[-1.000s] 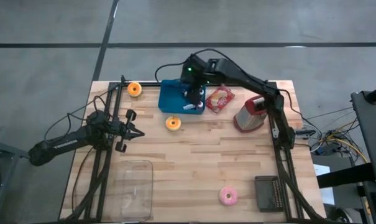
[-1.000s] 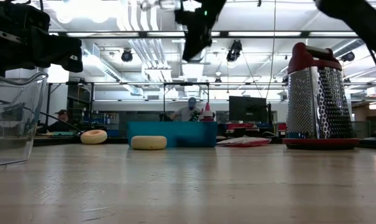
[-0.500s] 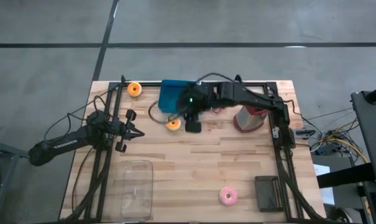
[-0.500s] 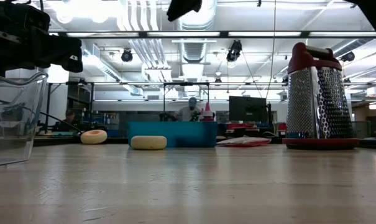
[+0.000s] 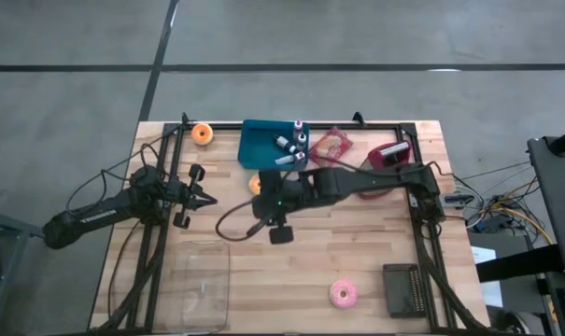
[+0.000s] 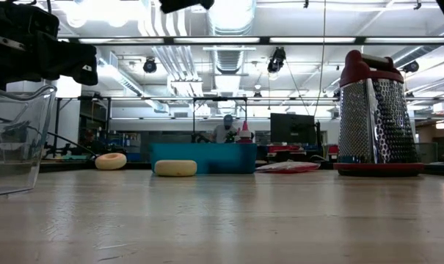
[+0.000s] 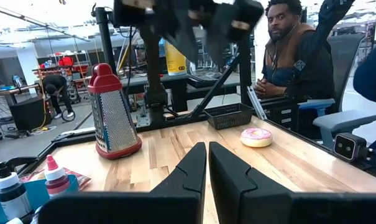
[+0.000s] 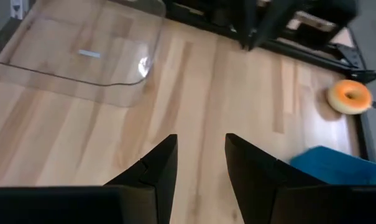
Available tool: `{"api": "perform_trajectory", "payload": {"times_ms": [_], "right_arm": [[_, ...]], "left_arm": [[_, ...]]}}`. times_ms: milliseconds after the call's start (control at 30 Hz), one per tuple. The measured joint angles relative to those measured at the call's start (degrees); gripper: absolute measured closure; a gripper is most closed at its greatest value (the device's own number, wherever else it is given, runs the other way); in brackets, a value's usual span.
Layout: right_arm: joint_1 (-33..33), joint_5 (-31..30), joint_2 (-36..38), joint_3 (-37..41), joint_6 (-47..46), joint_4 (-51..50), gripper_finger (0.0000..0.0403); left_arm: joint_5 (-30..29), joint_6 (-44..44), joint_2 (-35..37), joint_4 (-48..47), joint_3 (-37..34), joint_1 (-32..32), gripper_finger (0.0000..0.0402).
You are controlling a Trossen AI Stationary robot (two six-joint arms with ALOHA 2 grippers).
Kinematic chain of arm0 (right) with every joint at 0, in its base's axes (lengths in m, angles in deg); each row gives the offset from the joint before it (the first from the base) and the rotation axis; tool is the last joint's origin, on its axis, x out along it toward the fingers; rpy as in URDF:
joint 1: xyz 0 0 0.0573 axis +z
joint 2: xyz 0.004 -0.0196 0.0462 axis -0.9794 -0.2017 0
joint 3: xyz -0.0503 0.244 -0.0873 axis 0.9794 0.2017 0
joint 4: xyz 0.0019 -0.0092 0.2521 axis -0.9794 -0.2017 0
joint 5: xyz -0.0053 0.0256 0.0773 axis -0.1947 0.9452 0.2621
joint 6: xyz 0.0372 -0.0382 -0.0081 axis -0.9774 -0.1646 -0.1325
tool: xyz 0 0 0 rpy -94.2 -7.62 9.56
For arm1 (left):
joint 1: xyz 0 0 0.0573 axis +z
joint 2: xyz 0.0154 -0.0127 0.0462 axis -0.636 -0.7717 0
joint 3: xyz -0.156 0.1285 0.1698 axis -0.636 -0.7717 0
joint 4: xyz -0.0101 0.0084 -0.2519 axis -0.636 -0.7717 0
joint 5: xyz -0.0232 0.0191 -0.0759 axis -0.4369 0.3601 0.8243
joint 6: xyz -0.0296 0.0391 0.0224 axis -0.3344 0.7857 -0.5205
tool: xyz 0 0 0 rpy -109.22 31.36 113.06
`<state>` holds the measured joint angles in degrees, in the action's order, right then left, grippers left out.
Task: Pick & Place Food Item
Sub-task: Put the red popcorn bag into the transparent bin
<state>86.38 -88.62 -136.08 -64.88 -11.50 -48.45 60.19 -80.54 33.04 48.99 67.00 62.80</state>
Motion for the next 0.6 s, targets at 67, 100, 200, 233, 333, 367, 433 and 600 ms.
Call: {"api": "perform_trajectory", "payload": {"times_ms": [67,100,200,233,333,367,433,600], "right_arm": [[0.4,-0.6,0.0,2.6,-0.2,4.3,0.0268],[0.4,-1.8,0.0,3.8,-0.4,7.3,0.0267],[0.5,-4.1,0.7,7.9,-4.4,17.5,0.0262],[0.6,-4.2,0.9,9.3,-4.9,21.7,0.0259],[0.8,-4.2,1.7,14.1,-5.0,30.0,0.0249],[0.9,-4.1,2.0,15.9,-5.1,33.0,0.0245],[1.1,-3.9,3.2,20.0,-5.0,37.2,0.0238],[1.5,-4.0,8.1,30.4,-4.2,48.8,0.0224]], "left_arm": [[0.0,0.0,0.0,0.0,0.0,0.0,0.0376],[0.0,0.0,0.0,0.0,0.0,0.0,0.0376],[0.0,0.0,0.0,0.0,0.0,0.0,0.0376],[0.0,0.0,0.0,0.0,0.0,0.0,0.0376],[0.0,0.0,0.0,0.0,0.0,0.0,0.0376],[0.0,0.0,0.0,0.0,0.0,0.0,0.0376],[0.0,0.0,0.0,0.0,0.0,0.0,0.0376],[0.0,0.0,0.0,0.0,0.0,0.0,0.0376]]}}
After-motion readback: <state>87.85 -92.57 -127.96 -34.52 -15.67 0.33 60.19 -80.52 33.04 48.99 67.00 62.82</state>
